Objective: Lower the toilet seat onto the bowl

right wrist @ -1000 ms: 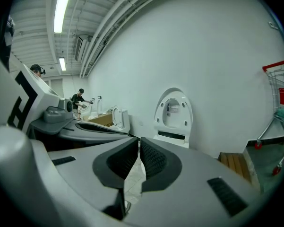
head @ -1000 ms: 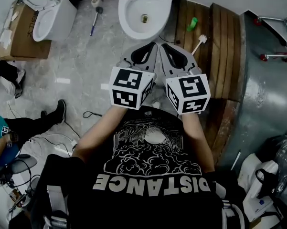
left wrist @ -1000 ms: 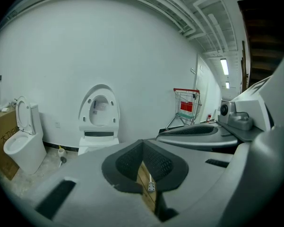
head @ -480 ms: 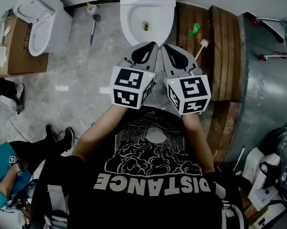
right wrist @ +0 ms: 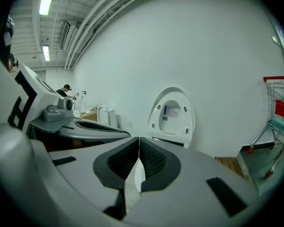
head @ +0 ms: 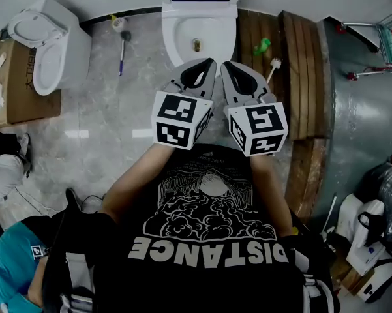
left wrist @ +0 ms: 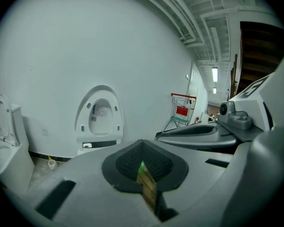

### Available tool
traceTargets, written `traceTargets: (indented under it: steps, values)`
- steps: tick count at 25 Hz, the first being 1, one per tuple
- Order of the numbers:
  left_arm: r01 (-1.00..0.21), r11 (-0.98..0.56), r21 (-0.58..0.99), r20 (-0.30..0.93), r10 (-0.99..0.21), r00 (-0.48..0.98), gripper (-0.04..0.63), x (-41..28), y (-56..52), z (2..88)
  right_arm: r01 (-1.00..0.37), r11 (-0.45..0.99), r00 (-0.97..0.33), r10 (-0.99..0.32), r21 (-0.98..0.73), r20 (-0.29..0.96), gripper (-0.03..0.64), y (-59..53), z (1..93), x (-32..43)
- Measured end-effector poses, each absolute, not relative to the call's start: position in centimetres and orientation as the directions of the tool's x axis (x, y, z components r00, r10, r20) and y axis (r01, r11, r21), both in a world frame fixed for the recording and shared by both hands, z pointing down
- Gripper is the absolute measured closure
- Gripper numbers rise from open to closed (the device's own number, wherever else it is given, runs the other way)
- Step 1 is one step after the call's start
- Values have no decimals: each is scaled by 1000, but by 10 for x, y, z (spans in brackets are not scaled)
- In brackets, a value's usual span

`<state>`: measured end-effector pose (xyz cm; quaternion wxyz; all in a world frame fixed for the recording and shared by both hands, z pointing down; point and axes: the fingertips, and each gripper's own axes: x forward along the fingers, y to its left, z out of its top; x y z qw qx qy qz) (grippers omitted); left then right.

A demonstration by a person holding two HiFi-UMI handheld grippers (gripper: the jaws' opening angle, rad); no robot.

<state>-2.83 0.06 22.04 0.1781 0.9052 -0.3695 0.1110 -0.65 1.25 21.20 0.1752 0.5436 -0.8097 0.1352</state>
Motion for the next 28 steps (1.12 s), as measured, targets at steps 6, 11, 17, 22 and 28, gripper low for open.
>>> traceTargets:
  steps: [6,11,17,22,28]
  values:
    - [-690,-682,241,335,-609,719,584,-30,-13,223,-938,346,-326,-843,-33,428,598,-2,214,-7]
    - [-683,-690,239,335,-601,725,584,-26,-26,225,-938,342,-330,-842,-51,426,598,-17,219,-4]
    - [-706,-671,229,347,-621,703,584,-23,-54,229,-928,368,-358,-833,-61,421,598,-46,224,2]
    - [-724,-655,218,365,-633,683,584,-9,-82,235,-913,400,-393,-817,-78,422,598,-77,230,13]
    - [-742,-637,210,381,-645,662,584,11,-126,237,-892,441,-437,-791,-97,428,598,-123,234,30]
